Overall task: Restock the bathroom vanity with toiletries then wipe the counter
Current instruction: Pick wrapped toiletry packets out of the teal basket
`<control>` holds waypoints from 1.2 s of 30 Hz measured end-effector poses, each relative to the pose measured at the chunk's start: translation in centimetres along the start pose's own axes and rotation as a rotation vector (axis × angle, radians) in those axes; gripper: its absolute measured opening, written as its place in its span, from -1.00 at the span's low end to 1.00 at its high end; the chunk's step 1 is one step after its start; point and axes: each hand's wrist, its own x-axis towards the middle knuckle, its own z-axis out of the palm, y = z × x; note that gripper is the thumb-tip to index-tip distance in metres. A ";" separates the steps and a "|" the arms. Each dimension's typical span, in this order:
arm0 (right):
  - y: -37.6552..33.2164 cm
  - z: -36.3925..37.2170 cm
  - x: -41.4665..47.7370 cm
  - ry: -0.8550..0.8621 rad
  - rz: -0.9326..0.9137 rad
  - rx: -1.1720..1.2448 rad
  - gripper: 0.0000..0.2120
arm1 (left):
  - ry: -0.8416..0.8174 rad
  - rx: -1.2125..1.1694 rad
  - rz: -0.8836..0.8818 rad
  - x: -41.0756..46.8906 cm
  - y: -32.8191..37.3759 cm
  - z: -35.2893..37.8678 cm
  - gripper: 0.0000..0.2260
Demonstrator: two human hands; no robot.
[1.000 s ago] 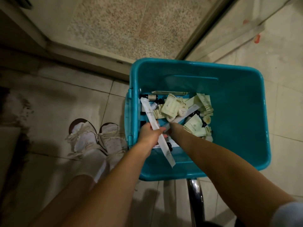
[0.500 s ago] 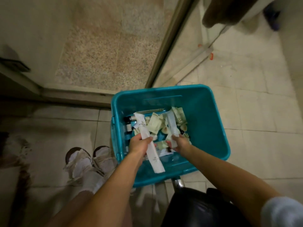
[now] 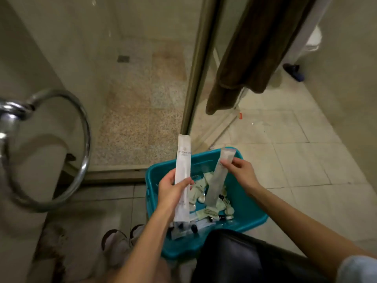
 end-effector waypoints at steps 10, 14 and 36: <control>-15.8 0.8 -6.0 -0.117 -0.211 0.241 -0.88 | -0.128 -0.069 0.219 -8.1 9.0 1.1 -0.70; -20.3 2.1 -8.7 -0.215 -0.309 0.176 -0.82 | -0.088 -0.105 0.299 -12.3 11.3 0.2 -0.72; -34.5 7.1 -25.8 -0.948 -0.528 0.283 -0.82 | 0.586 0.193 0.645 -32.8 25.5 -10.0 -0.59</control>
